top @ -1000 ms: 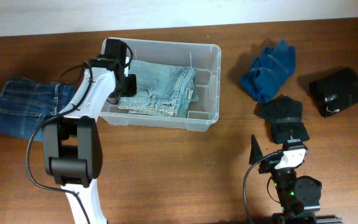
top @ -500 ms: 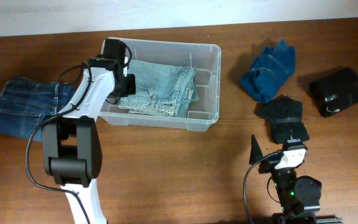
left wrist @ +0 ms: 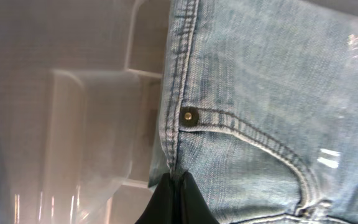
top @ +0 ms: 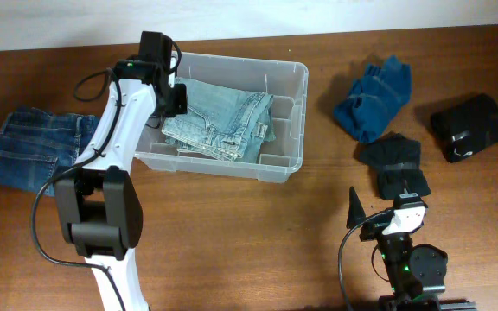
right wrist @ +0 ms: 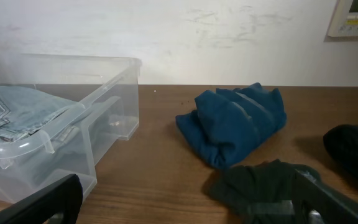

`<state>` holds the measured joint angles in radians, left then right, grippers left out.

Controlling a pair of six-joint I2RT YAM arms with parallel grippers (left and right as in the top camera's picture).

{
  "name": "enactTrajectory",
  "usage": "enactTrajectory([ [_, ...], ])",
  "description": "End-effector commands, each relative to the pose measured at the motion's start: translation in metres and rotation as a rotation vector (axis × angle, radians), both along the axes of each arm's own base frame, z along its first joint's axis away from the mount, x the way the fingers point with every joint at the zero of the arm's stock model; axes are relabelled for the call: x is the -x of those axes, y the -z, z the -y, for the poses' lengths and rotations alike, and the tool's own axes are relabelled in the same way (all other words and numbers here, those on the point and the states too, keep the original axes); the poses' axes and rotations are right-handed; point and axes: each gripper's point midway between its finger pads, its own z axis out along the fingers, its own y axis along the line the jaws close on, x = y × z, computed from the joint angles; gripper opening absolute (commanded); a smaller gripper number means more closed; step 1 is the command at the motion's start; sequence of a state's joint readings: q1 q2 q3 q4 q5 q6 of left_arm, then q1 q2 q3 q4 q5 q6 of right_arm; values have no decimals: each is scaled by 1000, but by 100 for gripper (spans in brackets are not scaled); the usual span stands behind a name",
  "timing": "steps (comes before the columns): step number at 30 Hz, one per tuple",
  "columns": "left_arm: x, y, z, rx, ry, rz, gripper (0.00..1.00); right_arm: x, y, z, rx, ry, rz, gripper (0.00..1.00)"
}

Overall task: Pack container
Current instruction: 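Push the jeans' edge down along the bin's left wall with the left gripper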

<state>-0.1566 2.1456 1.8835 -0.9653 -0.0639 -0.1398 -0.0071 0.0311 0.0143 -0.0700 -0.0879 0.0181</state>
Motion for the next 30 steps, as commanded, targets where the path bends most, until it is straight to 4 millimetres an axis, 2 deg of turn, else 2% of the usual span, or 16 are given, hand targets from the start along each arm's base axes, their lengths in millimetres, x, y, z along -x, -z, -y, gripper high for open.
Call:
enactTrajectory([
  [1,-4,-6,-13,-65,-29,18,1,0,3,3,4,12,-4,98],
  [6,-5,-9,-13,-68,-30,23,1,0,3,3,4,12,-4,98],
  [13,-8,-30,-19,-102,-44,55,1,0,3,3,4,12,-3,98],
  [22,-4,-28,-22,-116,-46,35,2,0,3,3,4,12,-4,98],
  [24,-3,-28,-21,-115,-45,32,19,0,3,3,4,12,-4,98],
  [25,-2,-28,-18,-116,-37,30,52,0,3,3,4,12,-4,98],
  [27,-2,-28,-15,-124,-8,28,71,0,3,3,4,12,-4,98],
  [28,-2,-28,-13,-130,9,28,77,0,3,3,4,12,-4,98],
  [30,-2,-29,-12,-137,17,30,79,0,3,3,4,12,-4,98],
])
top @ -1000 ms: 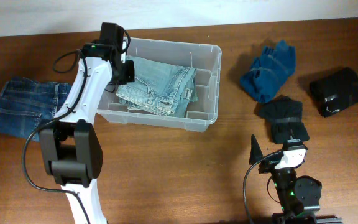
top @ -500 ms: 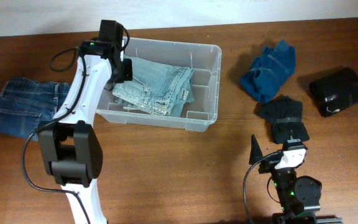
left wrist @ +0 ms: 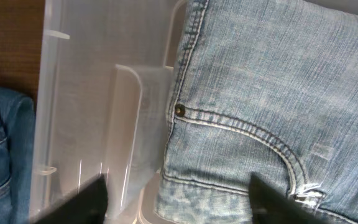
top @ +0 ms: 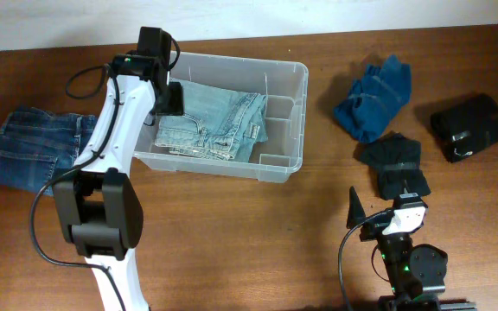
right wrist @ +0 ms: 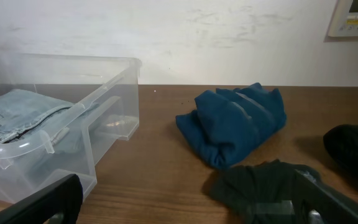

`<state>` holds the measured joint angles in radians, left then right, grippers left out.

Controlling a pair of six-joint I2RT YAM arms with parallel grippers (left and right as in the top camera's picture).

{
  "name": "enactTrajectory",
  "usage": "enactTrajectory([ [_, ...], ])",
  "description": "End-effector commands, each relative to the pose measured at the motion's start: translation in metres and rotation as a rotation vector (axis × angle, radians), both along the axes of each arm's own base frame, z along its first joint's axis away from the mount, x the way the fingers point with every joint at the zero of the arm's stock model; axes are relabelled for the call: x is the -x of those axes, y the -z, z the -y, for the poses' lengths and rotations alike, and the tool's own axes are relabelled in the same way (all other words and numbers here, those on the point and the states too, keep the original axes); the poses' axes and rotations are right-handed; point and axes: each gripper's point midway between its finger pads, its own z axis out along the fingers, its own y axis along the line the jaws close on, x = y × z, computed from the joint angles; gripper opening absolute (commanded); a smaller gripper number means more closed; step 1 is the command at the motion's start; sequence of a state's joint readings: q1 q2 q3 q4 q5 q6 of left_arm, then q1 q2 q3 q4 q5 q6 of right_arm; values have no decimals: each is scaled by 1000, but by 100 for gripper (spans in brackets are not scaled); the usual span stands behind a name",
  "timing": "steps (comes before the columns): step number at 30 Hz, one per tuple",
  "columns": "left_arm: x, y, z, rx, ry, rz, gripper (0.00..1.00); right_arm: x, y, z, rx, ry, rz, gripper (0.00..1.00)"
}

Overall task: Pack container
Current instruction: 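Push the jeans' edge down along the bin's left wall with the left gripper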

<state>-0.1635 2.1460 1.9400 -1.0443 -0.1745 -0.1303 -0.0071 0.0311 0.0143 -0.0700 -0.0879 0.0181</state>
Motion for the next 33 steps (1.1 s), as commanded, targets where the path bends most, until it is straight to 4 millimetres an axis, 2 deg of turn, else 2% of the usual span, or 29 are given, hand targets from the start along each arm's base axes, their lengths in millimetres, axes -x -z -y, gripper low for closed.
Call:
enactTrajectory([
  [1,-5,-15,4,-29,39,35,80,0,3,3,4,12,-4,98],
  [5,-6,-22,5,-26,38,46,80,0,3,3,4,12,-4,98],
  [9,2,-30,11,-34,70,35,80,0,3,3,4,12,-3,98],
  [15,37,-25,18,-58,105,-98,80,0,3,3,4,12,-3,98],
  [17,48,-22,17,-58,83,-141,80,0,3,3,4,12,-4,98],
  [18,62,-20,15,-57,37,-192,79,0,3,3,4,12,-4,98],
  [20,75,-19,11,-61,5,-241,79,0,3,3,4,12,-3,98],
  [24,99,-19,9,-80,7,-336,80,0,3,3,4,12,-4,98],
  [33,130,-22,19,-116,28,-448,79,0,3,3,4,12,-4,98],
])
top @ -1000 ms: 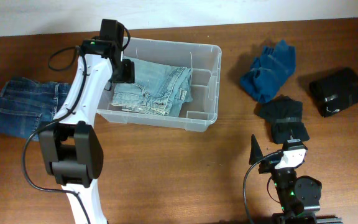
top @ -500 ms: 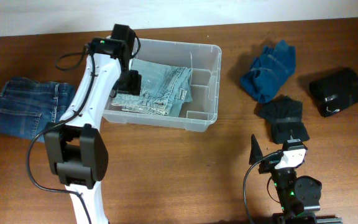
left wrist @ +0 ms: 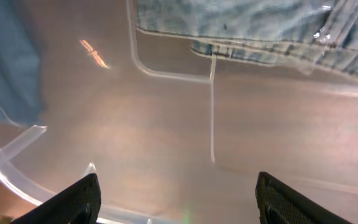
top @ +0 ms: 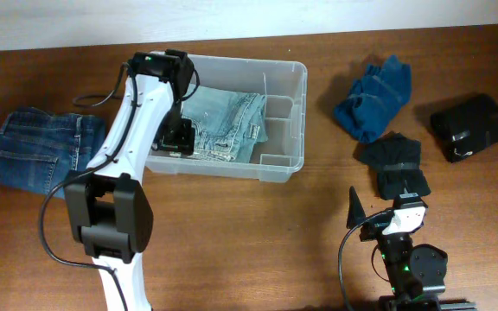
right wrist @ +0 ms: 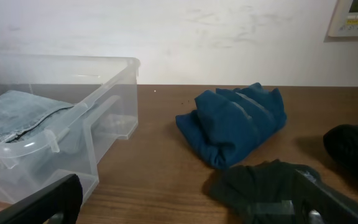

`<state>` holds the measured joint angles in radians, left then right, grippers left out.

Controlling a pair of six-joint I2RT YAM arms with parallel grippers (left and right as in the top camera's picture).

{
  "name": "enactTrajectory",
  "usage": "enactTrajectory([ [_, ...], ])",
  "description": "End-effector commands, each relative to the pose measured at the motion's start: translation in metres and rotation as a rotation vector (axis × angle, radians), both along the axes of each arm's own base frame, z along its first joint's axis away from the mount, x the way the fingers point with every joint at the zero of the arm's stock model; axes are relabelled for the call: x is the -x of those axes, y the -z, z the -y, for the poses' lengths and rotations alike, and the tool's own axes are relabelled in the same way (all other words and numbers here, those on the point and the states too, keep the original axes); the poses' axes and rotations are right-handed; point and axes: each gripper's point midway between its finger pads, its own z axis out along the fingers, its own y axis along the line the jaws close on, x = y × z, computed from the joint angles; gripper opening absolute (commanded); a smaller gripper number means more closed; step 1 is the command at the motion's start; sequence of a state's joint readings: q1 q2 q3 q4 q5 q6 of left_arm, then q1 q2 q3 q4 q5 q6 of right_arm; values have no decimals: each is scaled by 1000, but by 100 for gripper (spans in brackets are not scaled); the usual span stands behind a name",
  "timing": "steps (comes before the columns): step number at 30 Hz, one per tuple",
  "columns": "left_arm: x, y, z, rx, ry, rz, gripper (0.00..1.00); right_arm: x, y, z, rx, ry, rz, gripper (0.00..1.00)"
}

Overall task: Pack container
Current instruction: 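Push the jeans' edge down along the bin's left wall with the left gripper, then move the left gripper back and grasp the dark-wash jeans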

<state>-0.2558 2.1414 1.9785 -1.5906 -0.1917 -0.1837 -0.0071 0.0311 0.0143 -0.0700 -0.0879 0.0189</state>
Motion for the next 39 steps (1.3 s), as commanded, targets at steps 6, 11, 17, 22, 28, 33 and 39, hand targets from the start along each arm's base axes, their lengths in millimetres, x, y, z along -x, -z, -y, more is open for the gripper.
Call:
enactTrajectory([
  [6,12,-19,25,-9,47,24,81,0,3,3,5,12,-4,98],
  [11,-3,-23,26,-19,47,108,83,0,3,3,5,12,-3,98],
  [17,-29,-67,10,40,-27,335,97,0,3,3,5,12,-3,98],
  [22,-37,-125,-42,15,-143,543,99,0,3,3,5,12,-4,99],
  [28,-43,-137,-107,109,-361,619,99,0,3,3,5,12,-4,98],
  [33,-46,-118,-152,249,-549,614,99,0,3,3,5,12,-4,98],
  [39,-40,-84,-194,369,-726,612,99,0,3,3,5,12,-3,98],
])
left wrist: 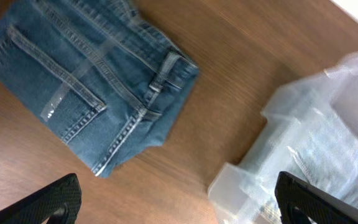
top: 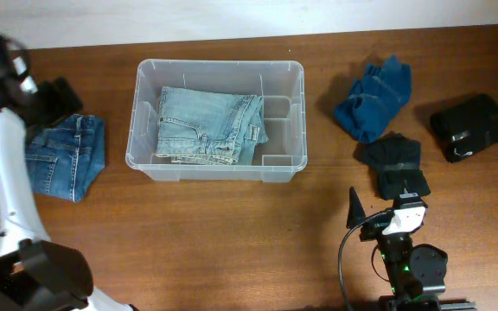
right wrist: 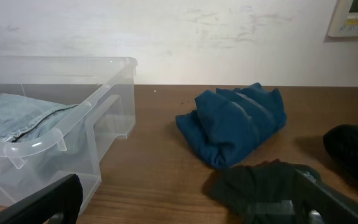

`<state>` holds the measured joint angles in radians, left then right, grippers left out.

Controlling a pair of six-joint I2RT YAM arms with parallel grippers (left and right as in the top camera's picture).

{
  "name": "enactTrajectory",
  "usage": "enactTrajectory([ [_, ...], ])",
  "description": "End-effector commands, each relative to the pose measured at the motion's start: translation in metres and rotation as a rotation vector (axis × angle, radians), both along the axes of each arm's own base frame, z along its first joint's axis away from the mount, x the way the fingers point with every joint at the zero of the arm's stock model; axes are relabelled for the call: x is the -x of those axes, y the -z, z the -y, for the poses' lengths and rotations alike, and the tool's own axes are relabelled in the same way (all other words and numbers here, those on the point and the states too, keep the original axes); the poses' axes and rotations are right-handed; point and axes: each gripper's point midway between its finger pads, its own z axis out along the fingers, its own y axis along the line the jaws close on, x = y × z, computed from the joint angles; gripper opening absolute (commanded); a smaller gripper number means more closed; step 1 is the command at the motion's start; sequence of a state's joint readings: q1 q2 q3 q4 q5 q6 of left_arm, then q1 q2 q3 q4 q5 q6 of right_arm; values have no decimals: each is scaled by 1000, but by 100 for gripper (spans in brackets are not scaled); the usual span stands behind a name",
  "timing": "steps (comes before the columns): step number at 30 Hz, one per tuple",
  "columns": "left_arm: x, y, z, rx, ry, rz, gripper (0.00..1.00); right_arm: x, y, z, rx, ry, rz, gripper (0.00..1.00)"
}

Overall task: Pack container
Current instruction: 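Move the left gripper back and grasp the dark-wash jeans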

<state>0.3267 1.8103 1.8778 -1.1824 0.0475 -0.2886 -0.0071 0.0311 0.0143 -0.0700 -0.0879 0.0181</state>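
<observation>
A clear plastic container [top: 277,168] stands mid-table with folded light-blue jeans [top: 207,126] lying in its left part. Folded dark-blue jeans [top: 67,155] lie on the wood to its left; in the left wrist view they appear as dark-blue jeans [left wrist: 92,87] beside the container's corner [left wrist: 303,155]. My left gripper [left wrist: 179,205] hangs open and empty above them. My right gripper [right wrist: 188,208] is open low at the table's front, facing a blue garment [right wrist: 235,121] and a black garment [right wrist: 272,186].
A blue garment [top: 372,95], a black garment [top: 396,162] and a second black bundle [top: 472,126] lie to the right of the container. The wall runs along the table's far edge. The left arm crosses the far-left side.
My left gripper was low at the container's front-left part; now it is away to the far left, above the dark-blue jeans. The container now sits square. The right arm has not moved.
My left gripper was shut on the light-blue jeans at the container's left end. Then it stood open over them, the jeans lying in the container. Then it was low by the container's front-left part, and now it is above the dark-blue jeans.
</observation>
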Motion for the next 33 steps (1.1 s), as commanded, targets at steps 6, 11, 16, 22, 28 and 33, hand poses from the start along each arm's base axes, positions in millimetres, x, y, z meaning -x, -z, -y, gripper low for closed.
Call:
enactTrajectory([
  [6,17,82,-33,335,-187,31,100,0,3,3,4,12,-3,98],
  [11,30,127,-47,402,-264,57,99,0,3,3,4,12,-4,98],
  [16,37,157,-62,419,-348,118,99,0,3,3,4,12,-3,98],
  [22,42,177,-73,411,-402,171,99,0,3,3,4,12,-4,99],
  [28,58,194,-86,370,-488,157,99,0,3,3,4,12,-4,98],
  [33,64,199,-97,361,-518,181,99,0,3,3,4,12,-4,98],
])
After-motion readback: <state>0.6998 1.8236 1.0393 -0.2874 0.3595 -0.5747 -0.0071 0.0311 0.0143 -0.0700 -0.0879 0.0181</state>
